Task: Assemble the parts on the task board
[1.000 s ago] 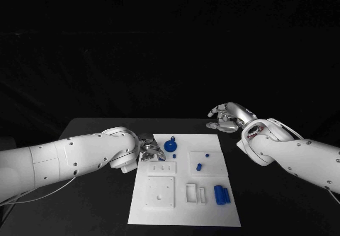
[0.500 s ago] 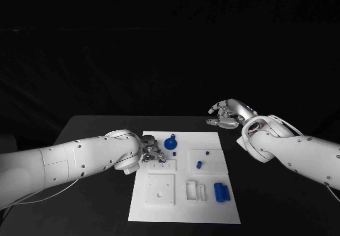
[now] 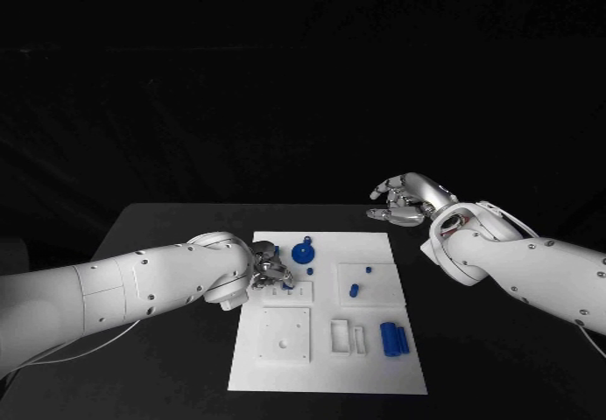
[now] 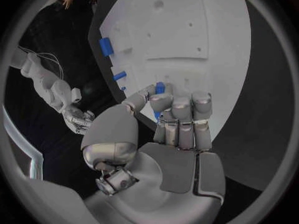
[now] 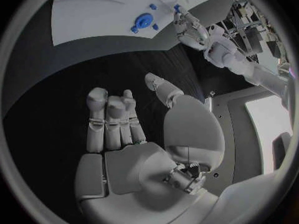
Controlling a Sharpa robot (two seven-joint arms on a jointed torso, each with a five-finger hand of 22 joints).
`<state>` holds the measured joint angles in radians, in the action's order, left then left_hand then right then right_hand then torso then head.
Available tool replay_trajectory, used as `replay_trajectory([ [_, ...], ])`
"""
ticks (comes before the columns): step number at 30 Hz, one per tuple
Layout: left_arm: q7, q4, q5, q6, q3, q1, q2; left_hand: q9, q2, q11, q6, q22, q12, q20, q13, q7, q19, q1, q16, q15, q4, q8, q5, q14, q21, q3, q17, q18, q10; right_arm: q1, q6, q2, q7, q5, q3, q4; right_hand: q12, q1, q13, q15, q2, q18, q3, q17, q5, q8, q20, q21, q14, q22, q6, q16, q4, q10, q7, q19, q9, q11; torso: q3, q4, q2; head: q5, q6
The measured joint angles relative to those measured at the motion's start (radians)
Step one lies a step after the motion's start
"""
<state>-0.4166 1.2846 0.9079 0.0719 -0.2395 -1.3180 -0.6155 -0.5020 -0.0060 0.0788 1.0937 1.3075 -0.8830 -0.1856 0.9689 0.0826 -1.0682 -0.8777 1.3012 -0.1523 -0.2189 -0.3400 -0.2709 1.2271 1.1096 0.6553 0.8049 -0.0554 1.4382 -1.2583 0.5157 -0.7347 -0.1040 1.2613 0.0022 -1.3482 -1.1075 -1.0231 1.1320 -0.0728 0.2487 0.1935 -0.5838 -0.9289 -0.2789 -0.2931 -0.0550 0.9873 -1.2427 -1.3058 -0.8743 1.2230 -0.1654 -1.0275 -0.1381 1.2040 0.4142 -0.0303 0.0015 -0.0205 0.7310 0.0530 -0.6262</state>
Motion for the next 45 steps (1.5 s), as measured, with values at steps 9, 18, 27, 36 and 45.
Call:
replay_trajectory([
  [9, 0.001, -0.006, 0.002, -0.003, 0.0, 0.002, 0.002, -0.042, -0.005, 0.0, 0.001, 0.0, 0.0, 0.0, 0.0, -0.001, 0.0, 0.007, 0.0, -0.002, 0.0, 0.0, -0.001, -0.002, 0.0, 0.0, -0.002, -0.001, 0.0, 0.0, -0.001, 0.0, 0.0, -0.001, 0.0, -0.001, -0.004, 0.0, -0.002, 0.0, 0.0, 0.0, 0.0, -0.001, -0.009, 0.0, 0.0, 0.0, 0.0, -0.001, 0.0, 0.0, 0.0, 0.0, 0.0, 0.0, 0.0, 0.0, 0.0, 0.0009, 0.0, 0.0, -0.004],
  [18, 0.003, -0.015, 0.018, -0.007, 0.0, 0.01, 0.006, -0.042, 0.002, 0.0, 0.001, 0.0, 0.0, 0.002, 0.0, -0.001, 0.002, 0.013, 0.003, -0.003, 0.0, 0.004, 0.007, -0.003, 0.005, 0.0, -0.005, -0.005, 0.0, 0.0, -0.001, 0.0, 0.0, -0.001, 0.0, 0.0, -0.004, 0.0, -0.003, 0.0, 0.0, 0.0, 0.003, -0.001, -0.013, 0.0, 0.002, 0.0, 0.0, -0.002, 0.001, 0.0, 0.003, 0.0, 0.0, 0.001, 0.0, 0.0, -0.0001, 0.0009, 0.0, 0.002, -0.008],
  [27, 0.006, -0.019, 0.035, -0.013, 0.0, 0.017, 0.012, -0.062, 0.002, 0.005, 0.001, 0.0, 0.0, 0.002, -0.001, -0.001, 0.002, 0.013, 0.004, -0.003, 0.0, 0.009, 0.023, -0.003, 0.005, -0.001, -0.008, -0.006, 0.001, 0.0, -0.001, 0.0, 0.0, -0.001, 0.0, 0.0, -0.004, 0.0, -0.003, 0.0, 0.0, 0.0, 0.003, -0.001, -0.013, 0.0, 0.002, 0.0, 0.0, -0.002, 0.001, 0.0, 0.003, 0.0, 0.0, 0.001, 0.0, 0.0, -0.0003, 0.0002, -0.001, 0.002, -0.009],
  [36, 0.01, -0.026, 0.044, -0.013, 0.002, 0.022, 0.016, -0.124, 0.002, 0.006, 0.001, 0.0, 0.0, 0.002, -0.001, -0.001, 0.002, 0.013, 0.004, -0.003, 0.0, 0.012, 0.024, -0.003, 0.005, -0.003, -0.01, -0.007, 0.001, 0.0, -0.002, 0.001, 0.0, -0.002, 0.0, 0.0, -0.004, 0.0, -0.004, 0.0, 0.0, 0.0, 0.003, -0.001, -0.013, 0.0, 0.003, 0.0, 0.0, -0.002, 0.003, 0.0, 0.003, 0.0, 0.002, 0.0, 0.0, 0.0, -0.0002, 0.0003, 0.0, 0.001, -0.009],
  [45, 0.012, -0.027, 0.047, -0.014, 0.002, 0.023, 0.016, -0.143, 0.002, 0.006, 0.001, 0.0, 0.0, 0.004, -0.002, -0.001, 0.003, 0.013, 0.004, -0.003, -0.003, 0.018, 0.028, -0.002, 0.005, 0.0, -0.01, -0.007, 0.001, 0.0, -0.002, 0.002, 0.0, -0.002, 0.0, 0.0, -0.004, 0.0, -0.004, 0.0, 0.0, 0.0, 0.003, 0.0, -0.012, 0.0, 0.003, 0.0, 0.0, -0.002, 0.003, 0.0, 0.003, 0.0, 0.002, 0.0, 0.0, 0.0, -0.0004, 0.0007, 0.0, 0.0, -0.011],
])
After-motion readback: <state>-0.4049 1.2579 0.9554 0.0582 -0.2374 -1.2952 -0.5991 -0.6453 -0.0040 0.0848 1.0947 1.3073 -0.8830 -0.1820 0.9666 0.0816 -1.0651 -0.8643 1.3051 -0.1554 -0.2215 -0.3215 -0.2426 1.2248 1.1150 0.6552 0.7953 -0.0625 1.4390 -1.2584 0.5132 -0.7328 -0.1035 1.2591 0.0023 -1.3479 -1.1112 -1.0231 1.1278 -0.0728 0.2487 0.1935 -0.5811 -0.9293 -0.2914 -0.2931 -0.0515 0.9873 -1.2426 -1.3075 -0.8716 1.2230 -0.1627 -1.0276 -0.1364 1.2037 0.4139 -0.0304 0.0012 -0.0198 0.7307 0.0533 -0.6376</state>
